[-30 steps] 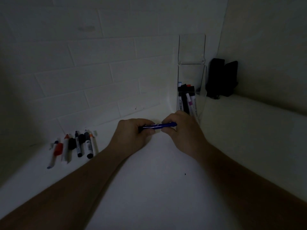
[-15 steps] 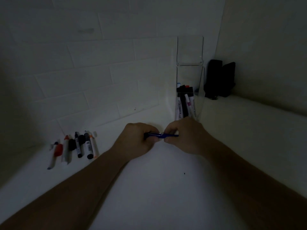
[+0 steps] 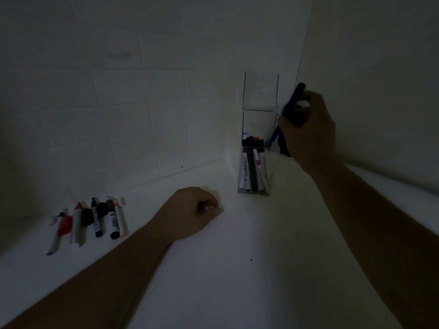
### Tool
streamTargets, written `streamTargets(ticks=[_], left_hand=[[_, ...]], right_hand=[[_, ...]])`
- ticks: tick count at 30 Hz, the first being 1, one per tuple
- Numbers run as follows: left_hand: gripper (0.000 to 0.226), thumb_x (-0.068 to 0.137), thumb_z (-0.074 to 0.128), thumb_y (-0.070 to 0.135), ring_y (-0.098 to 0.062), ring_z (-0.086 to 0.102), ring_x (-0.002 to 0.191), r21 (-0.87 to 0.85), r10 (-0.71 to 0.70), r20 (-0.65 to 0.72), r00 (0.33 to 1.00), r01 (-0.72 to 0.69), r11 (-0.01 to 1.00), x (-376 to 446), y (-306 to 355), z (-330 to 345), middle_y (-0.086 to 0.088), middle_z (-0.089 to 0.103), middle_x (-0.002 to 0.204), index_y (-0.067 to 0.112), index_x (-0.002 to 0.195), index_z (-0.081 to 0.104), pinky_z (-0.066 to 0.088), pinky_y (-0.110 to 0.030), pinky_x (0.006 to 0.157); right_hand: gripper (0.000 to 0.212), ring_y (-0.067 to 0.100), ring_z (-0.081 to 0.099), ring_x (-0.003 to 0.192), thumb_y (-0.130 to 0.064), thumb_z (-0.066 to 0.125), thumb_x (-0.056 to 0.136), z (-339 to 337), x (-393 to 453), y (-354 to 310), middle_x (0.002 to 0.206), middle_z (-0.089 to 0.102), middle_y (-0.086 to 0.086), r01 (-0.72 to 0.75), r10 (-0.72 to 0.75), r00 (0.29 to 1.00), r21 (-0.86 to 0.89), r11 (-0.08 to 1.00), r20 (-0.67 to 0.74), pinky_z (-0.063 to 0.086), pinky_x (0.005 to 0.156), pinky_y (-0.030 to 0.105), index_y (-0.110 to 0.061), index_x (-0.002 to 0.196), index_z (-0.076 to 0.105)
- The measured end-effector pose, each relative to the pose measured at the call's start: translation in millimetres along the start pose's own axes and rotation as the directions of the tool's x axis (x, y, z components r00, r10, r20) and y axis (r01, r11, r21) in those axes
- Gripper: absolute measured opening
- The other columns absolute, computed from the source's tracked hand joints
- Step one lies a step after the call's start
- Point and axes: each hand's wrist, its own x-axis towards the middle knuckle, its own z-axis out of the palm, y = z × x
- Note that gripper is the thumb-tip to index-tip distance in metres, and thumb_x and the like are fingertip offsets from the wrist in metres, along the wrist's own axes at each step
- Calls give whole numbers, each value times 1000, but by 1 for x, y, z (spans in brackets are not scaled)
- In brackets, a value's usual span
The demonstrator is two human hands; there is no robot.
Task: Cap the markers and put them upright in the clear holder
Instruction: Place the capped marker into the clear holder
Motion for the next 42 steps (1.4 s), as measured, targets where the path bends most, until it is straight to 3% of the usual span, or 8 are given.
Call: streamTargets(ticks=[4, 11, 15, 20, 23, 28, 36, 42], left_hand=[[18, 88, 67, 43, 1, 60, 82, -9, 44, -17, 999, -44, 999, -1, -2, 1, 15, 67, 87, 27, 92, 75, 42, -10, 78], [14, 88, 67, 38, 0, 60, 81, 0, 103, -25, 994, -103, 995, 0, -4, 2, 14, 68, 86, 27, 90, 76, 49, -19, 80], [12, 87, 66, 35, -3, 60, 81, 57, 123, -17, 992, -122, 991, 0, -6, 4, 13, 68, 85, 28, 90, 75, 52, -28, 80], [23, 90, 61, 47, 1, 64, 95, 102, -9, 220, 975, -14, 995, 4, 5, -22, 19, 71, 103, 36, 106, 73, 52, -27, 90], [21, 90, 65, 47, 6, 66, 93, -19, -56, 336, 940, 66, 998, 1, 6, -69, 24, 72, 101, 40, 109, 72, 52, -17, 86], [16, 91, 66, 38, 9, 63, 89, 46, -253, -13, 967, 253, 966, -27, -40, -128, 22, 71, 96, 36, 105, 73, 49, -17, 83], [26, 90, 57, 24, -16, 69, 86, -57, -564, -375, 736, 589, 806, -74, -100, -129, 1, 73, 105, 34, 110, 71, 58, -36, 85], [28, 87, 58, 22, -18, 68, 98, -9, -557, -376, 741, 598, 802, -71, -106, -120, 2, 73, 111, 33, 108, 73, 56, -36, 88]], right_hand=[[79, 5, 60, 70, -15, 66, 92, 14, -5, 20, 87, 58, -8, 156, -102, 962, -202, 967, 253, 50, 64, 16, -38, 152, 20], [24, 24, 63, 86, -22, 43, 104, 18, -20, 38, 96, 65, 8, 276, -120, 918, -391, 878, 378, 47, 73, 28, -12, 115, 62], [26, 28, 60, 98, -13, 42, 103, 18, -23, 46, 109, 63, 14, 290, -106, 895, -384, 877, 434, 47, 88, 33, -5, 112, 64], [32, 25, 55, 96, -11, 50, 93, 23, -46, 34, 113, 55, 14, 368, -336, 930, -428, 825, 152, 50, 84, 33, -6, 123, 61], [28, 9, 48, 91, -7, 54, 90, 49, -74, 14, 107, 56, 5, 428, -329, 887, -307, 850, 324, 36, 81, 15, -12, 116, 65], [25, 3, 53, 82, -8, 59, 88, 106, -114, -25, 95, 58, -9, 292, -202, 707, -19, 956, 678, 41, 74, 14, -23, 102, 74], [36, 16, 57, 107, -17, 55, 93, 185, -161, -85, 123, 54, 1, 252, -198, 383, 104, 962, 902, 43, 89, 23, -24, 127, 64], [18, 23, 54, 80, -32, 49, 97, 205, -171, -92, 98, 51, 6, 392, -232, 420, 55, 918, 877, 52, 75, 38, -28, 83, 61]])
